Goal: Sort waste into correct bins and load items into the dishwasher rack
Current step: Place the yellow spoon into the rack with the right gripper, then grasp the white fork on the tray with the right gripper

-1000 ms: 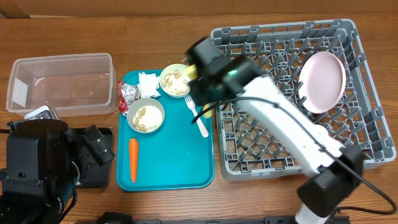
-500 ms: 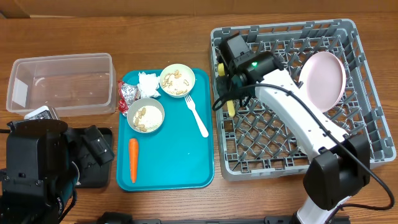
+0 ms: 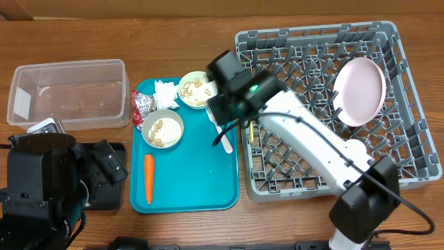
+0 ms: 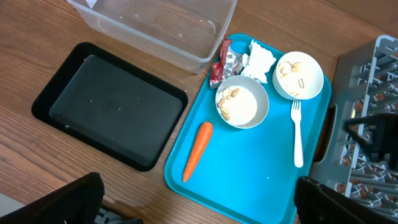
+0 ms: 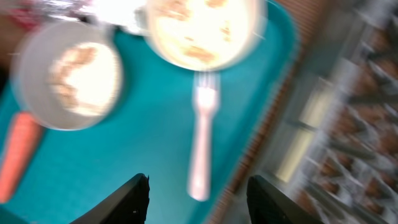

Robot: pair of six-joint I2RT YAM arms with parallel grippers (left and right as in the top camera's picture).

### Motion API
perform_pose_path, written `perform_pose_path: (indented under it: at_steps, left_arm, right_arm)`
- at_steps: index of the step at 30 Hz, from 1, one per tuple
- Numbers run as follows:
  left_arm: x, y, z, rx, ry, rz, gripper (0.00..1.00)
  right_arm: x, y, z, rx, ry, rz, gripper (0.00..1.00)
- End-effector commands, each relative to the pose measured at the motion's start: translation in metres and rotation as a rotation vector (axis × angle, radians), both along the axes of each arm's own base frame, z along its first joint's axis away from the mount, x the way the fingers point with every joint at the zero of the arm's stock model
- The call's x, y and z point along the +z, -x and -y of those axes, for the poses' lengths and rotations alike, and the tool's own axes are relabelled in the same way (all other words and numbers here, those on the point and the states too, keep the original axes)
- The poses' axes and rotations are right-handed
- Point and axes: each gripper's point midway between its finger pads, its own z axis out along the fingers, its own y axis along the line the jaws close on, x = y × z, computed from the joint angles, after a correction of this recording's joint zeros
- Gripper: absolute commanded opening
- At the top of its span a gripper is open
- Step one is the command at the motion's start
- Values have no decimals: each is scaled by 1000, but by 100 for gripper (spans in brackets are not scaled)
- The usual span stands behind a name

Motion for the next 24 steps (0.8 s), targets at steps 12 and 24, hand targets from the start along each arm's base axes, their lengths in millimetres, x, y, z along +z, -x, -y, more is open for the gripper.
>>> perform_pose_path:
  at_steps: [12, 24]
  left_arm:
    - [4, 1, -4, 25, -9, 14, 100]
    - [4, 1, -5, 25, -9, 15, 100]
  right_arm:
    - [-110, 6, -11, -40, 127, -118, 54]
    - [-148, -1, -15, -43, 141, -135, 54]
